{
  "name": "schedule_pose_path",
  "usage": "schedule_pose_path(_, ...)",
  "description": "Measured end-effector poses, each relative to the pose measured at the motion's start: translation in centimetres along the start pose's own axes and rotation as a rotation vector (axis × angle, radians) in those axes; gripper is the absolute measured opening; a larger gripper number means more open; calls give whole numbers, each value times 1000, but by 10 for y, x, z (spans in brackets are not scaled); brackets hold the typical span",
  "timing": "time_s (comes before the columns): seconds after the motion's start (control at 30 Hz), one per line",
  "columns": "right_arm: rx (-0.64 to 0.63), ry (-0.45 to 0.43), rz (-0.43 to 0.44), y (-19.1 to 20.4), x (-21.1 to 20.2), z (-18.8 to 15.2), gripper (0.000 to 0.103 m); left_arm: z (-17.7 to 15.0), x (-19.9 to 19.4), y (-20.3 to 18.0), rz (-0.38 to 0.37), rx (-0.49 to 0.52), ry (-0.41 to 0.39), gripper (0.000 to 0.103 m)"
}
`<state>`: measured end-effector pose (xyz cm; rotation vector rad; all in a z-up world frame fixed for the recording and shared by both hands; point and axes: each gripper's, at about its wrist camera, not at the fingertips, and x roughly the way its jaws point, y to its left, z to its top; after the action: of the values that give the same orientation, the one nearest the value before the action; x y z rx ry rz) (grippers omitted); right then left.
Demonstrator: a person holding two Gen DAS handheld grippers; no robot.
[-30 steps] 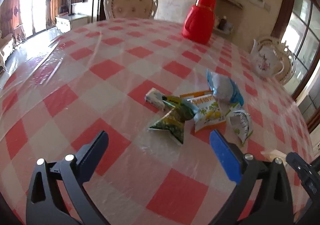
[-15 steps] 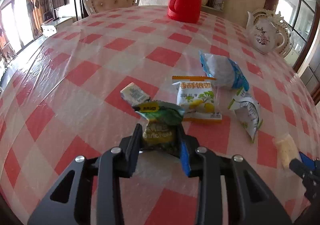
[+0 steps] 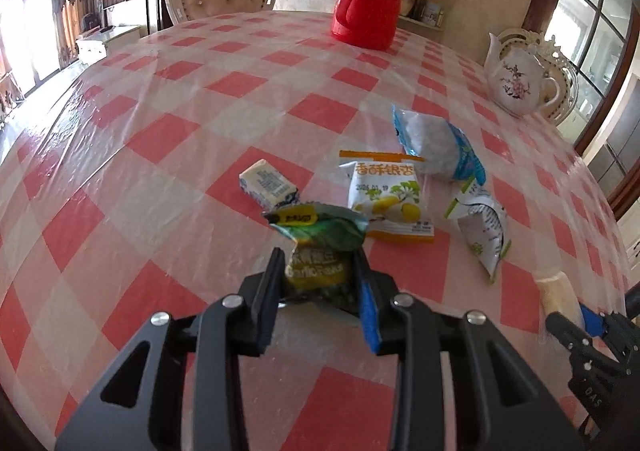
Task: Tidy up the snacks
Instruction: 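Grasp the white square pastry bag with the right gripper while the left grasps the green garlic bag, then carry the white pastry bag and green bag over the lavender box with both grippers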
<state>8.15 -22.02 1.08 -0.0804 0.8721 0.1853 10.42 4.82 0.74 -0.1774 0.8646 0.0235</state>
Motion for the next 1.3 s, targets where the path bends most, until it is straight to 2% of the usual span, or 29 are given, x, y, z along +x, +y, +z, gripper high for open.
schedule_pose_path(0.13, 64, -50, 54, -10, -10, 1, 35, 0, -12, 3, 12, -19, -38, 35)
schedule_pose_path(0.23, 85, -67, 53, -13, -12, 0, 35, -5, -22, 6, 23, -31, -63, 34)
schedule_pose_path(0.6, 145, -105, 61, -17, -23, -5, 35, -38, -56, 11, -5, -72, -101, 35)
schedule_pose_path(0.7, 155, -115, 94, -11, -31, -12, 35, -45, -66, 9, -17, -71, -120, 35)
schedule_pose_path(0.9, 116, -147, 104, 12, -48, -24, 35, -58, -85, 0, -46, -42, -144, 35)
schedule_pose_path(1.3, 70, -136, 157, 45, -61, -40, 35, -85, -107, -6, -66, -12, -163, 35)
